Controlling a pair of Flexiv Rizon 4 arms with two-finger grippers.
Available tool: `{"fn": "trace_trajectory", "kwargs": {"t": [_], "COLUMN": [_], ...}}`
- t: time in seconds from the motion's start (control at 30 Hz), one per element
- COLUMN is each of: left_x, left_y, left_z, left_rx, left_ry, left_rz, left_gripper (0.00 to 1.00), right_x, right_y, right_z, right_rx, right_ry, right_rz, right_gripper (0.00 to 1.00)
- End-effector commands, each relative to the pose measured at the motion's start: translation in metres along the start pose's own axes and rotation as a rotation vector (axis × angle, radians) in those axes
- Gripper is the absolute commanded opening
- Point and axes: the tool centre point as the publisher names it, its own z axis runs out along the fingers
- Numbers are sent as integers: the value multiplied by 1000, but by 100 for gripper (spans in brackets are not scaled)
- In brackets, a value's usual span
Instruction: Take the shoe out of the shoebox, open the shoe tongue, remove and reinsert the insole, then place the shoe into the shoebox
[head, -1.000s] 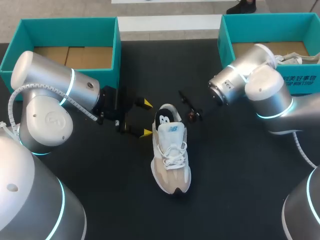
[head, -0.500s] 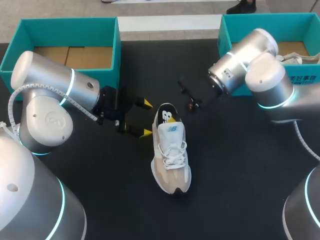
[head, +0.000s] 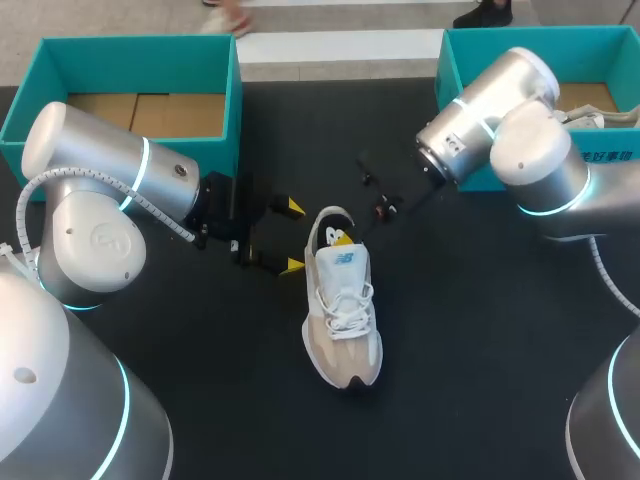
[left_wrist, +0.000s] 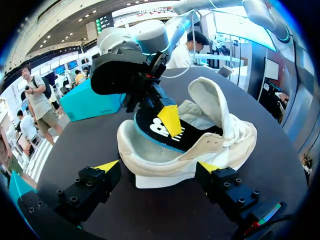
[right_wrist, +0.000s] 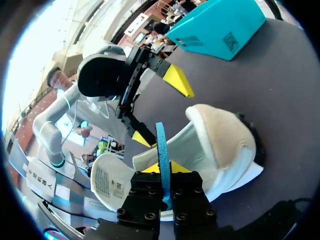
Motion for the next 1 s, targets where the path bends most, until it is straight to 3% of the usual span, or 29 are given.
{"fn": "trace_trajectory", "kwargs": {"t": [0.03,0.2,0.27,0.73,1.0], "left_x": [0,0,0,0,0], "left_y": [-1,-1,-1,-1,-1], "left_z": [1,1,1,1,1], "left_rx": [-4,-4,-4,-4,-4], "left_ry": [0,0,0,0,0], "left_rz": [0,0,0,0,0], "left_gripper": [100,100,100,100,100], "right_x": [0,0,-1,8,17], "right_y": [-7,-8,-4,14,30], "right_z": [12,10,7,-8,-21], "right_rx": [2,-16,-9,11,20], "right_ry": [9,0,-5,-44,-91], "right_rz": [15,10,4,-48,-95], "right_gripper": [0,0,21,36,38]}}
